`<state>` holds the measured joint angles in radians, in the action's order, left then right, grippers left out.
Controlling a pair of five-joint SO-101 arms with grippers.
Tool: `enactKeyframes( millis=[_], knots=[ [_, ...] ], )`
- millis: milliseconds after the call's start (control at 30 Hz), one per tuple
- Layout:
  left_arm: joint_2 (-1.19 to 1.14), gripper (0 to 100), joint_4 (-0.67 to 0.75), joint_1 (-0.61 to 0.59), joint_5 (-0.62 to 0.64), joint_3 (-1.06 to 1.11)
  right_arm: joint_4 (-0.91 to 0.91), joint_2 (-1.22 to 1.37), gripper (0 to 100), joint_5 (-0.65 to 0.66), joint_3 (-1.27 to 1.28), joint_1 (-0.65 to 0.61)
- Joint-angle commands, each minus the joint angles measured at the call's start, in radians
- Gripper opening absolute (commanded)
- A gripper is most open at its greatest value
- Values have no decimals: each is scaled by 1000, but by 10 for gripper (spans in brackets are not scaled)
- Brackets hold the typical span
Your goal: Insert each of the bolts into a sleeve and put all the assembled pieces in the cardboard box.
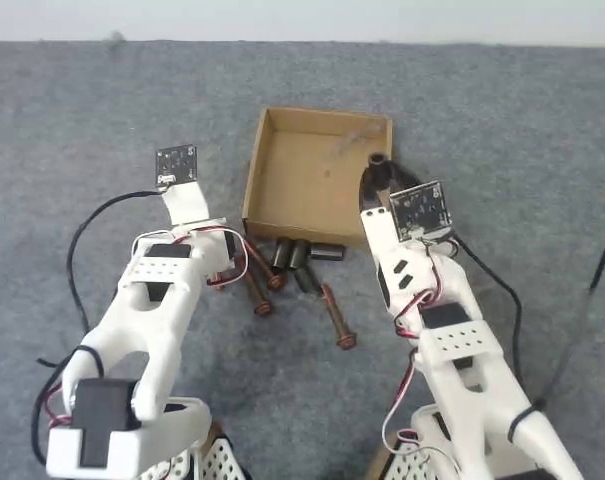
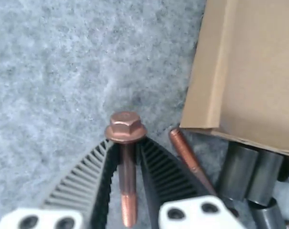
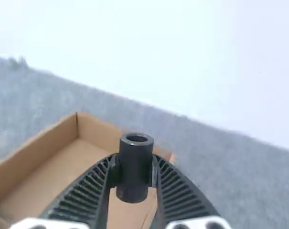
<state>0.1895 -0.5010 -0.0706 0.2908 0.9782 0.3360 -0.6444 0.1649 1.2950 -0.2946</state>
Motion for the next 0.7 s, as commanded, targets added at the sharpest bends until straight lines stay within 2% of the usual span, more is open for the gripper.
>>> enactKeyframes(
  millis=[0, 167, 667],
  knots=[
    [57, 13, 32, 6, -9, -12, 137, 88, 6, 6, -15, -2],
    [55, 13, 32, 6, -9, -12, 395, 295, 6, 6, -40, -1],
    [55, 14, 32, 8, -9, -12, 849, 817, 6, 14, -276, 2]
  ],
)
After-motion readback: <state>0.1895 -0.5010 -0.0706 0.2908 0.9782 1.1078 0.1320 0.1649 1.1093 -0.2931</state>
